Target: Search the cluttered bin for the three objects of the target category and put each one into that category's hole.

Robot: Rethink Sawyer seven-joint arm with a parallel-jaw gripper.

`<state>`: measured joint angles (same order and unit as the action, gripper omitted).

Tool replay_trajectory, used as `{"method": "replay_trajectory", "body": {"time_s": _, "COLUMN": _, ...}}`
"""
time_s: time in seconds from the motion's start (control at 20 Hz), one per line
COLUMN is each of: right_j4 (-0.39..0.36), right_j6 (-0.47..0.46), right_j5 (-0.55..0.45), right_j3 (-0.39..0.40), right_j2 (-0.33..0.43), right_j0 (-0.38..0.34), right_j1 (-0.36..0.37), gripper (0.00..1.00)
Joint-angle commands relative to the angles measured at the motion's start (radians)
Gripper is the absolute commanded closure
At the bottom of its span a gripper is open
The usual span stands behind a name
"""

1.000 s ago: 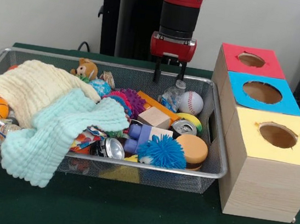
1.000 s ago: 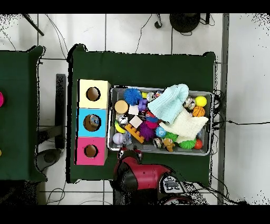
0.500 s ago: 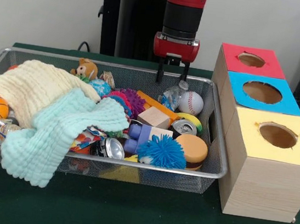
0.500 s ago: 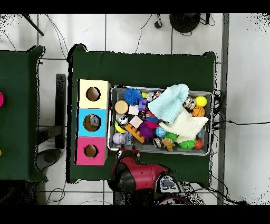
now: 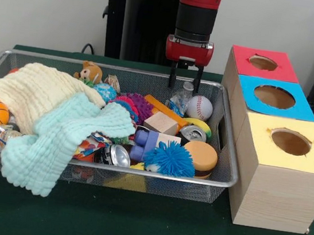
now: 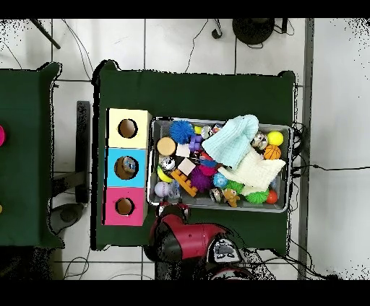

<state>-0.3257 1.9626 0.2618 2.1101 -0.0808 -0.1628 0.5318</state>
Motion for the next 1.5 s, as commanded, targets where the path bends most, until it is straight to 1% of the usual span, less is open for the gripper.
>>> {"method": "replay_trajectory", "body": {"time_s": 0.05, "right_j4": 0.039, "right_j6": 0.107, "right_j5": 0.011, "right_j3": -0.165, "right_j2": 0.047, "right_j0": 0.012, "right_j1": -0.021, "gripper": 0.0}}
{"method": "replay_trajectory", "body": {"time_s": 0.25, "right_j4": 0.037, "right_j6": 0.105, "right_j5": 0.017, "right_j3": -0.186, "right_j2": 0.048, "right_j0": 0.011, "right_j1": -0.034, "gripper": 0.0}}
{"method": "replay_trajectory", "body": {"time_s": 0.4, "right_j4": 0.043, "right_j6": 0.112, "right_j5": 0.017, "right_j3": -0.188, "right_j2": 0.04, "right_j0": 0.018, "right_j1": -0.029, "gripper": 0.0}}
{"method": "replay_trajectory", "body": {"time_s": 0.65, "right_j4": 0.041, "right_j6": 0.11, "right_j5": 0.033, "right_j3": -0.195, "right_j2": 0.02, "right_j0": 0.029, "right_j1": -0.029, "gripper": 0.0}}
{"method": "replay_trajectory", "body": {"time_s": 1.05, "right_j4": 0.047, "right_j6": 0.104, "right_j5": 0.068, "right_j3": -0.217, "right_j2": -0.033, "right_j0": 0.055, "right_j1": -0.038, "gripper": 0.0}}
{"method": "replay_trajectory", "body": {"time_s": 1.3, "right_j4": 0.032, "right_j6": 0.103, "right_j5": 0.076, "right_j3": -0.218, "right_j2": -0.042, "right_j0": 0.057, "right_j1": -0.031, "gripper": 0.0}}
{"method": "replay_trajectory", "body": {"time_s": 1.5, "right_j4": 0.009, "right_j6": 0.102, "right_j5": 0.084, "right_j3": -0.223, "right_j2": -0.032, "right_j0": 0.044, "right_j1": -0.032, "gripper": 0.0}}
